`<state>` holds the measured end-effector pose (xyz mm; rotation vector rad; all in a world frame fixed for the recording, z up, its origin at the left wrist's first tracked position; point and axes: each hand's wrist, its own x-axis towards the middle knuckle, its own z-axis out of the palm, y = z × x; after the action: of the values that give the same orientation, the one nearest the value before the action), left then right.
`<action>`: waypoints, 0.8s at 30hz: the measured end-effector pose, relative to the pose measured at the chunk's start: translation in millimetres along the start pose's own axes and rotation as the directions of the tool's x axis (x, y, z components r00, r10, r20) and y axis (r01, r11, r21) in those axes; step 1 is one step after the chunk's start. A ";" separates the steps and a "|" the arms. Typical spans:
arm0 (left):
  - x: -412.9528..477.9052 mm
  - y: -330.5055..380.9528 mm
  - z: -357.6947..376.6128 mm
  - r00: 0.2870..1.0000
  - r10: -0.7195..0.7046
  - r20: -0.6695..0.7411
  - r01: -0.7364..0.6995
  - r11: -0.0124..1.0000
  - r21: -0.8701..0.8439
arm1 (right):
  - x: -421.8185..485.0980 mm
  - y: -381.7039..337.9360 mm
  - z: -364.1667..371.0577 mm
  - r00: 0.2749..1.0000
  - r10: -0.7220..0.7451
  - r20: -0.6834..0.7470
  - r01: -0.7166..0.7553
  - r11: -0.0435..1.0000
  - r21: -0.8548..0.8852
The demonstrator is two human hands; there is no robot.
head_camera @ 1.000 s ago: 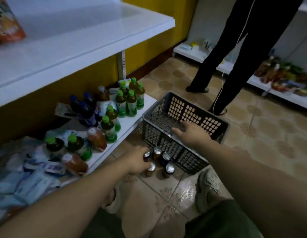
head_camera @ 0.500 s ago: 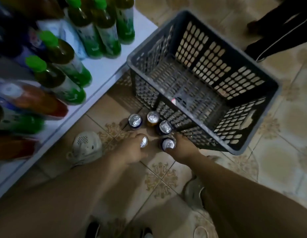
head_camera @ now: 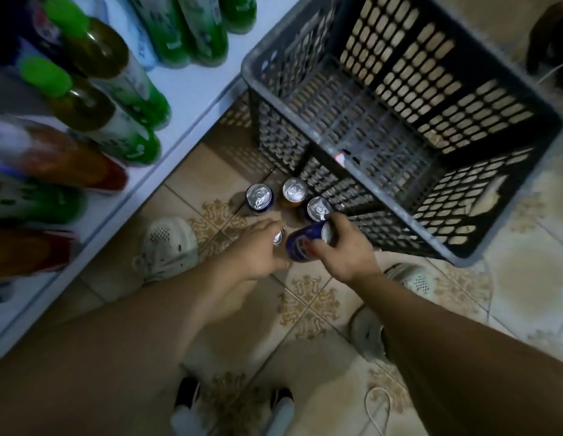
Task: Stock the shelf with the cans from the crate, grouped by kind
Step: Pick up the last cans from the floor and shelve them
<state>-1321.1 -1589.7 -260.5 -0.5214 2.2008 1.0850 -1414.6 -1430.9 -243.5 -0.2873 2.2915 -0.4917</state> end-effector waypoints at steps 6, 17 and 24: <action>-84.5 52.6 -55.4 0.984 0.088 -0.155 -0.138 0.926 -0.352 | -88.3 -79.6 -64.0 0.969 -0.090 -0.231 0.181 0.892 0.414; -340.3 117.1 -175.4 0.698 0.097 -0.710 -0.463 0.817 -0.343 | -278.4 -259.2 -138.1 0.796 -0.441 -0.414 0.603 0.520 0.604; -485.6 92.9 -206.8 0.564 0.014 -0.826 -0.500 0.801 -0.328 | -398.0 -362.3 -131.8 0.587 -0.703 -0.402 0.794 0.404 0.454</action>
<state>-1095.6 -1667.0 219.5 -1.1268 2.7820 1.9740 -1217.5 -1584.2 251.2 -1.0165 1.8626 -1.7304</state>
